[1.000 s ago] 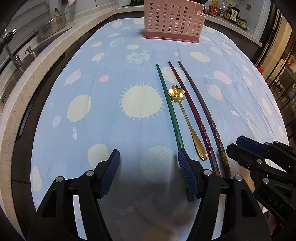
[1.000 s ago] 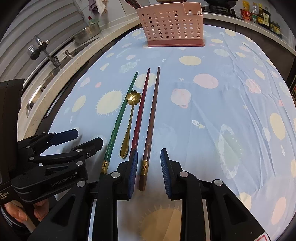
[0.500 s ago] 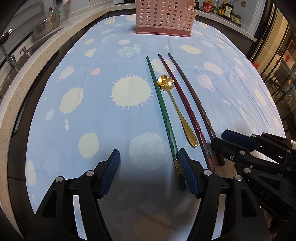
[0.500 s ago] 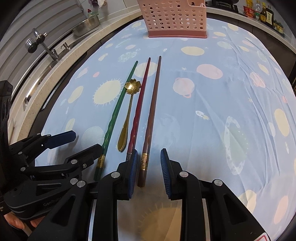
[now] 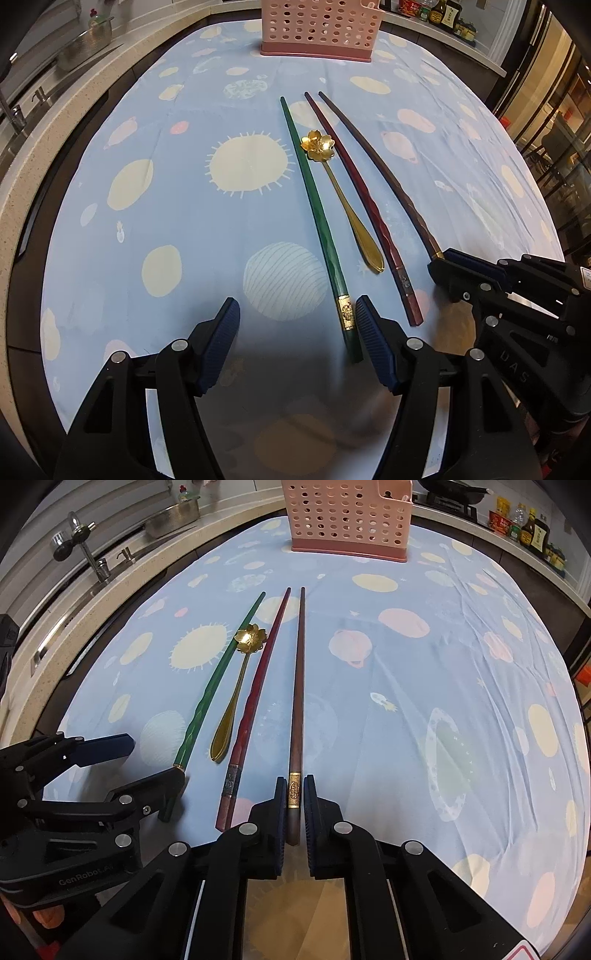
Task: Organize utensils
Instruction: 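Grasp the brown chopstick with the right gripper while the left gripper grasps the green chopstick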
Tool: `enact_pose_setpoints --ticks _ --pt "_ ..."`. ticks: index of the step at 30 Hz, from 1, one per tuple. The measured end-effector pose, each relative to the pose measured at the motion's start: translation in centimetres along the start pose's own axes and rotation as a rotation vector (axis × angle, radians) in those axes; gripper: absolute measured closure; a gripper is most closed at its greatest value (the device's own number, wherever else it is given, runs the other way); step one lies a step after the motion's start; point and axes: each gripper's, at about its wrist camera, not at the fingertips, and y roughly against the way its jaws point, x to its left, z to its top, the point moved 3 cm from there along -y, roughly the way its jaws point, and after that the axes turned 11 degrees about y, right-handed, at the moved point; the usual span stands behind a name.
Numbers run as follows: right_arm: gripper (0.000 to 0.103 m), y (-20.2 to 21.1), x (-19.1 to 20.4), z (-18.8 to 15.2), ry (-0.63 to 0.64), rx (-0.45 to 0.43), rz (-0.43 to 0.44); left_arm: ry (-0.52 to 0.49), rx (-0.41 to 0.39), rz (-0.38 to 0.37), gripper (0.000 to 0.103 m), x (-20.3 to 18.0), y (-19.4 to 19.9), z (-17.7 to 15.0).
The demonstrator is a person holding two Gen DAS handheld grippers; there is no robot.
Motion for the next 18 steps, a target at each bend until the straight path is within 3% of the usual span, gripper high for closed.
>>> enact_pose_setpoints --ticks 6,9,12,15,18 --pt "0.097 0.16 -0.60 -0.37 -0.027 -0.003 0.003 0.000 0.002 -0.003 0.042 0.07 -0.11 -0.11" --pt "0.097 0.22 -0.64 -0.42 -0.030 -0.004 0.003 -0.008 0.000 -0.001 0.048 -0.04 -0.06 -0.15" --pt "0.097 0.22 -0.65 -0.38 -0.035 -0.005 0.004 -0.012 0.000 -0.016 0.063 -0.11 0.09 -0.30" --pt "0.097 0.26 -0.82 -0.42 -0.042 -0.007 0.008 0.001 0.009 -0.055 0.091 -0.01 0.16 -0.33" --pt "0.097 0.42 -1.06 -0.46 -0.052 -0.013 0.012 0.003 0.008 -0.065 0.095 -0.09 0.28 -0.38"
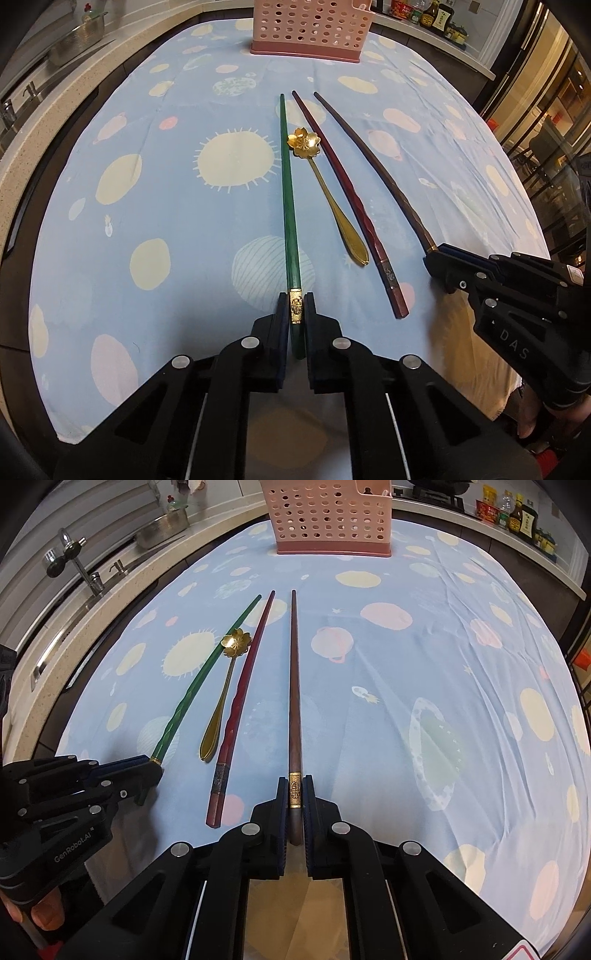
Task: Organize utensils
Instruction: 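Grasp the brown chopstick with the right gripper while the left gripper grasps the green chopstick, then carry both chopsticks into the pink holder and open both grippers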
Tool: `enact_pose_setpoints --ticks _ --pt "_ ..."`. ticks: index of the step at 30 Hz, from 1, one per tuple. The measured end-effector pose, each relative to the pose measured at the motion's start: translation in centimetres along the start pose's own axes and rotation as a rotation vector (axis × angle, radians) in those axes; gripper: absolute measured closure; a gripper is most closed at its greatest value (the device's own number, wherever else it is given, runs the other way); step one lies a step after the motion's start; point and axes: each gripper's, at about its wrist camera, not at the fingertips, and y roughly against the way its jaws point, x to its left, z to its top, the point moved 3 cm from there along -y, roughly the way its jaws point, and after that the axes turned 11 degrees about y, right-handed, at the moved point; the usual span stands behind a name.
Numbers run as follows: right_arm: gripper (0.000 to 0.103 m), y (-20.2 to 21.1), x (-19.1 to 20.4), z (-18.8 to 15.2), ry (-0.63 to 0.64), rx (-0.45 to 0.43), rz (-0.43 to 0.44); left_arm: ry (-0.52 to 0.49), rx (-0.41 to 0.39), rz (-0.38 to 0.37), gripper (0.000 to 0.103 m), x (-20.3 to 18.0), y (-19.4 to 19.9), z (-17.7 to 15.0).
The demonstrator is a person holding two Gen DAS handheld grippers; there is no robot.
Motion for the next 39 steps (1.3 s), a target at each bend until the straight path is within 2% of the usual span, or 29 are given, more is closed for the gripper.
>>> enact_pose_setpoints --ticks 6,12,28,39 --pt "0.097 1.3 -1.0 0.1 -0.028 -0.036 -0.012 0.011 -0.045 0.010 0.096 0.3 1.4 1.0" --pt "0.097 3.7 -1.9 1.5 -0.057 -0.104 -0.011 0.018 -0.125 0.012 0.096 0.6 4.1 3.2" --pt "0.097 13.2 -6.2 10.5 -0.089 -0.413 -0.059 0.041 -0.372 -0.021 0.096 0.0 11.8 12.8" --pt "0.096 16.0 -8.0 15.6 -0.115 -0.530 -0.008 0.015 -0.490 -0.058 0.096 -2.1 15.2 19.0"
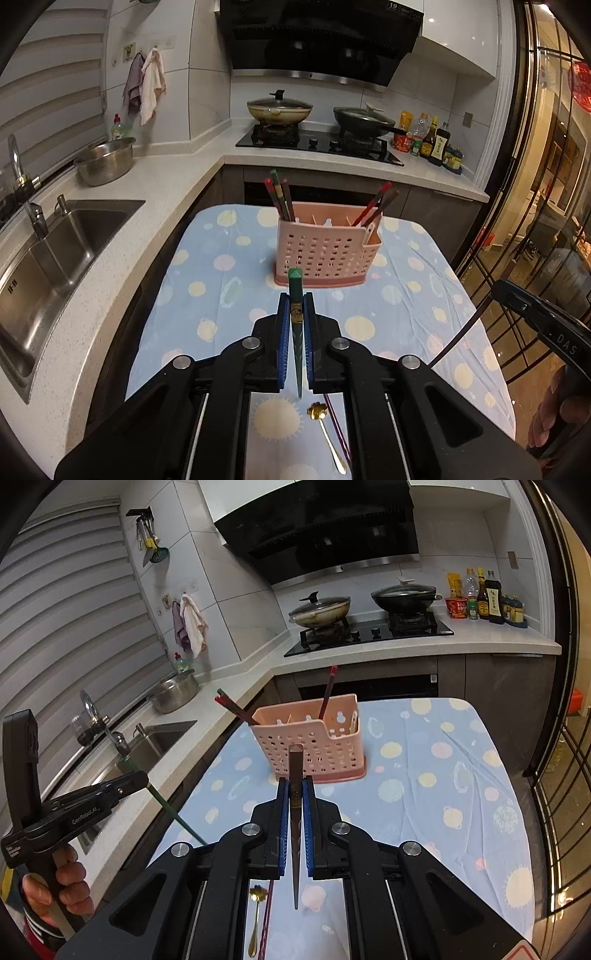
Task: Organize utensils
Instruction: 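Carry both chopsticks into the pink holder and open both grippers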
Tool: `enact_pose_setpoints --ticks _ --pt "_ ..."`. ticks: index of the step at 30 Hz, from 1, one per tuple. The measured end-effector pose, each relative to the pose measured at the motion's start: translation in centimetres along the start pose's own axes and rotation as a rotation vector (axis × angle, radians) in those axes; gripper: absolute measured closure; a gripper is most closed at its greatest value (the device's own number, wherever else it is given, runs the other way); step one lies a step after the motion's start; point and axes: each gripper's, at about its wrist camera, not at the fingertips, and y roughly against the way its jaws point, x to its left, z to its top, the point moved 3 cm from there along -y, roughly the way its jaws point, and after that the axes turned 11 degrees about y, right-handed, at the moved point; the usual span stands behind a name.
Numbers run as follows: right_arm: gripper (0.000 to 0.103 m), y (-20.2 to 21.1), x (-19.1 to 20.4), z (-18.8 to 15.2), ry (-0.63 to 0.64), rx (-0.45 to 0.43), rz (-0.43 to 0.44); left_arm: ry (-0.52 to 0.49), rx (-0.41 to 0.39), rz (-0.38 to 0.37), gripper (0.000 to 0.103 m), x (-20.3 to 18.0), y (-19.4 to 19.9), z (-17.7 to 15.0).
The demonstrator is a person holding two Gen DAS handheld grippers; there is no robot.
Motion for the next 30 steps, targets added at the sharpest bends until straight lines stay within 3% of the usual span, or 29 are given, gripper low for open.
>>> enact_pose_setpoints --ticks 20,30 --pt "0.096 -3.4 -0.3 14.0 0.023 -0.272 -0.032 -0.019 -0.246 -0.077 0.096 -5.1 -0.3 14.8" --pt "0.096 -8.7 -1.4 16.2 -0.013 -0.262 -0.043 -0.046 -0.257 -0.043 0.096 -5.8 -4.8 18.0"
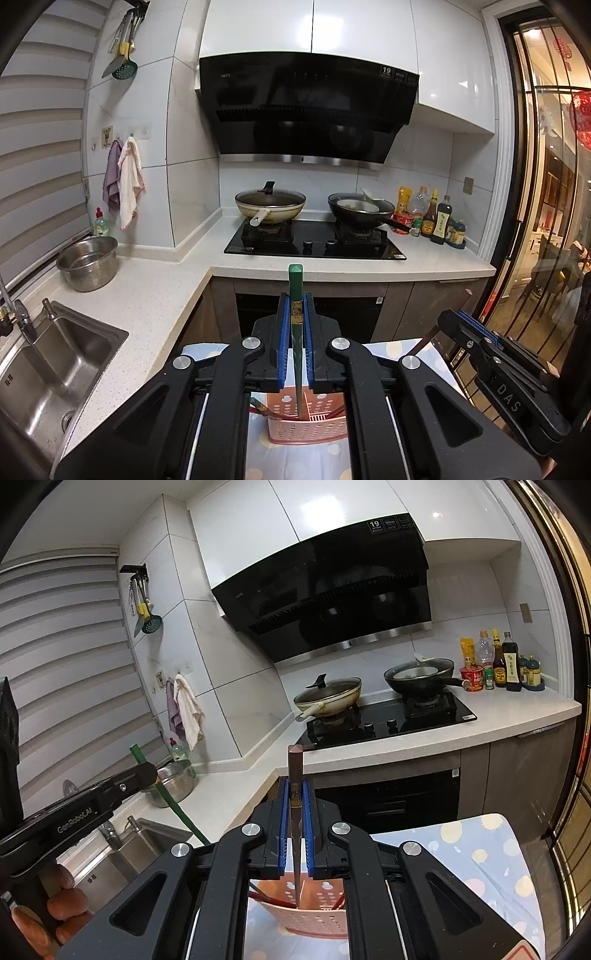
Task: Organize utensils
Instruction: 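Carry both chopsticks into the pink holder and open both grippers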
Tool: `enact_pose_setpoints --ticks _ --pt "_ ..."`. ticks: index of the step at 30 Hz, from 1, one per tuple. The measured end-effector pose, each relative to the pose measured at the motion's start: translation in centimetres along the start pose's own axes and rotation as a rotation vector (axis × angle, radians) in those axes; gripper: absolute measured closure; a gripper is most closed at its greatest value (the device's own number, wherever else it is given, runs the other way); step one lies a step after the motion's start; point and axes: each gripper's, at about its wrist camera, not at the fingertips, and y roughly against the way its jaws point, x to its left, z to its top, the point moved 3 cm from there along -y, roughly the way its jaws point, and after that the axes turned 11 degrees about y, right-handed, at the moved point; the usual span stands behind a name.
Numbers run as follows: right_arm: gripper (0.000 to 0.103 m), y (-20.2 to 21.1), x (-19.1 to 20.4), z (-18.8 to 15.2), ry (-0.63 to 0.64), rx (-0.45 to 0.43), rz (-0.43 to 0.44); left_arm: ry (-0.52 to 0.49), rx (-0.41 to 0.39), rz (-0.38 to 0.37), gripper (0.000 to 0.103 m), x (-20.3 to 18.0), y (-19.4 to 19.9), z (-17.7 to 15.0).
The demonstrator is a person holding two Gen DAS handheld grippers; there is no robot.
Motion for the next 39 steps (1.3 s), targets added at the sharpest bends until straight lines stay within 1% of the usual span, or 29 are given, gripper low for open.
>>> enact_pose_setpoints --ticks 6,11,18,25,27,28,29,32,39 --pt "0.096 -2.9 -1.2 -1.6 -0.011 0.060 -0.025 0.003 0.052 0.017 0.096 0.8 -3.2 -1.4" --pt "0.096 -4.6 -1.8 -2.9 -0.013 0.102 -0.035 0.009 0.089 0.031 0.096 1.3 -4.9 -2.6" --pt "0.096 -5.5 -1.8 -4.0 -0.003 0.130 -0.041 0.007 0.120 0.042 0.096 1.4 -6.0 -3.6" --pt "0.095 -6.2 -1.9 -4.7 0.003 0.165 -0.049 0.006 0.130 0.056 0.095 1.2 -6.3 -4.1" --pt "0.084 -6.0 -1.9 -4.8 0.008 0.159 -0.067 0.003 0.117 0.083 0.076 1.2 -6.2 -4.2" --pt "0.081 -6.0 -1.8 -4.8 0.010 0.157 -0.073 0.005 0.111 0.086 0.059 1.3 -6.1 -4.3" --pt "0.077 -5.8 -1.8 -4.8 0.009 0.153 -0.075 0.004 0.103 0.093 0.053 1.4 -6.0 -4.3" --pt "0.075 -5.5 -1.6 -4.9 0.013 0.148 -0.078 -0.003 0.110 0.100 0.053 1.4 -6.0 -4.6" --pt "0.073 -4.5 -1.1 -4.9 0.025 0.138 -0.069 -0.006 0.122 0.110 0.052 1.6 -5.8 -5.1"
